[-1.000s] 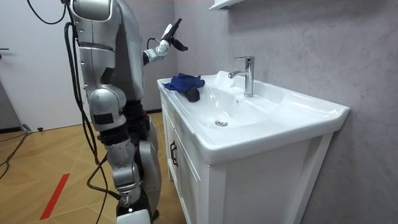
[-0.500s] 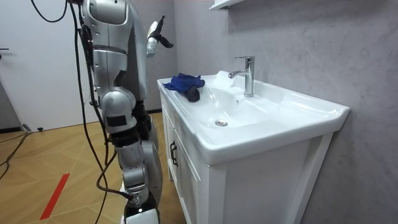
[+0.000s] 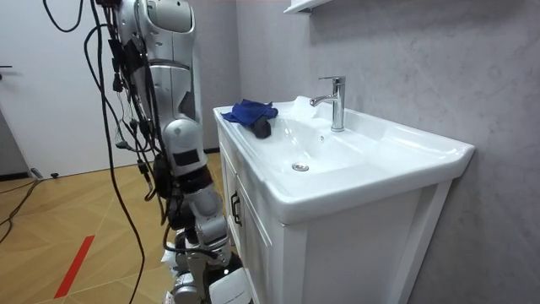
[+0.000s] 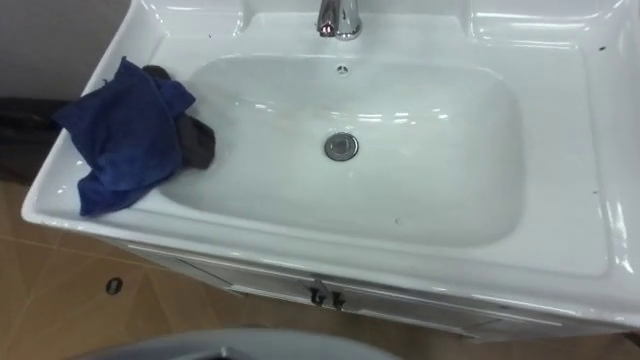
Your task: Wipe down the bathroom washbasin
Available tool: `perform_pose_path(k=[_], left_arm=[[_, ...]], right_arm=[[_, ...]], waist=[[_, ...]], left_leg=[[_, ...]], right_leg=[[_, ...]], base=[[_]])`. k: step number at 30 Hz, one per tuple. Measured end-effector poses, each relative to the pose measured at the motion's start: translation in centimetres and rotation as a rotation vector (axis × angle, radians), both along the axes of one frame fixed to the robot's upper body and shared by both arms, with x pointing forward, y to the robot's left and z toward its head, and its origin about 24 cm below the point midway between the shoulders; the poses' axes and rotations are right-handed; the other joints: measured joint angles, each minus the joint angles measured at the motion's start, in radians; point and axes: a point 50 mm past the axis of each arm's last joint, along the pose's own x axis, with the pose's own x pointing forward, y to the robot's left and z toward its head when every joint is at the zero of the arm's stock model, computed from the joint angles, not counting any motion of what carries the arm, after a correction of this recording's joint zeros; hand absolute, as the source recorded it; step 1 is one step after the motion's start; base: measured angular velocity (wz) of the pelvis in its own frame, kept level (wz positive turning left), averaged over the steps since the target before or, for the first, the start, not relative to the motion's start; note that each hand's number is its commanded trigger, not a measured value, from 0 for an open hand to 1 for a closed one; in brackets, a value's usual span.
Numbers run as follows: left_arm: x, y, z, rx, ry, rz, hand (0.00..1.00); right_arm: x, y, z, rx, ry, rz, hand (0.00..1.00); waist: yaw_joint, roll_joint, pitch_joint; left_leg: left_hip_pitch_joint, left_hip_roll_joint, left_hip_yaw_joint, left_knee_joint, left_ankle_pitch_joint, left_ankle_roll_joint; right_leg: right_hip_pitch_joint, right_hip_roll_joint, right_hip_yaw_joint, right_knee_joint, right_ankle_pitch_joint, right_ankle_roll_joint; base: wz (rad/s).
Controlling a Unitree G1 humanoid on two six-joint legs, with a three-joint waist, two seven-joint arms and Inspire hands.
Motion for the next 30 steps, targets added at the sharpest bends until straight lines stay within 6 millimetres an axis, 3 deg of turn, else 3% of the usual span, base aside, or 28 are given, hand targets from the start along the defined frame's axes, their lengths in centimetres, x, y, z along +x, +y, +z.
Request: perform_pose_path(k=[7, 12, 14, 17, 22, 26, 30], left_arm=[[-3.5, -4.3, -6.3, -0.242, 0.177, 0.032, 0.00], [-5.8, -7.8, -10.1, -0.432, 0.328, -0.001, 0.00], [-6.8, -9.3, -11.5, -0.524, 0.371, 0.006, 0.00], [-7.1, -10.6, -12.5, -0.602, 0.406, -0.025, 0.00], [-6.5, -11.9, -13.6, -0.691, 0.440, -0.087, 0.00], [-5.3, -12.9, -14.3, -0.740, 0.453, -0.170, 0.00], [-4.4, -13.7, -14.7, -0.793, 0.429, -0.205, 0.00]], right_arm=[[0.0, 0.2, -0.1, 0.019, 0.010, 0.026, 0.00], [-0.2, 0.5, -0.2, 0.029, 0.043, 0.097, 0.00], [-0.3, 1.0, -0.4, 0.045, 0.062, 0.139, 0.00], [-1.1, 1.4, -0.5, 0.060, 0.099, 0.178, 0.00], [-1.9, 2.3, -0.7, 0.101, 0.115, 0.171, 0.00], [-2.2, 2.9, -0.9, 0.134, 0.136, 0.184, 0.00], [-2.2, 3.4, -1.0, 0.149, 0.144, 0.200, 0.00]], waist=[[-0.013, -0.021, -0.0035], [-0.044, -0.041, -0.0003], [-0.059, -0.060, 0.0025], [-0.076, -0.074, 0.0051], [-0.114, -0.078, 0.0053], [-0.124, -0.080, 0.0048], [-0.145, -0.090, 0.0098]], left_leg=[[0.003, -0.004, -0.004, 0.005, 0.001, 0.001], [0.010, -0.003, -0.003, 0.007, 0.001, 0.002], [0.013, -0.001, 0.002, 0.007, 0.001, 0.003], [0.019, 0.000, 0.002, 0.007, 0.001, 0.003], [0.020, 0.003, 0.004, 0.006, 0.001, 0.003], [0.021, 0.006, 0.034, 0.007, 0.001, 0.003], [0.019, 0.006, 0.061, 0.006, 0.001, 0.003]], right_leg=[[0.012, -0.006, -0.012, 0.001, -0.003, 0.004], [0.019, -0.011, -0.011, 0.002, -0.004, 0.003], [0.018, -0.010, -0.006, 0.001, -0.006, 0.001], [0.025, -0.009, -0.005, 0.001, -0.008, 0.000], [0.029, -0.006, 0.003, 0.001, -0.008, 0.000], [0.015, -0.005, 0.025, 0.007, -0.007, -0.001], [0.009, -0.006, 0.039, 0.020, -0.007, -0.001]], base=[[0.06], [0.01], [-0.03], [0.00], [-0.01], [-0.13], [-0.14]])
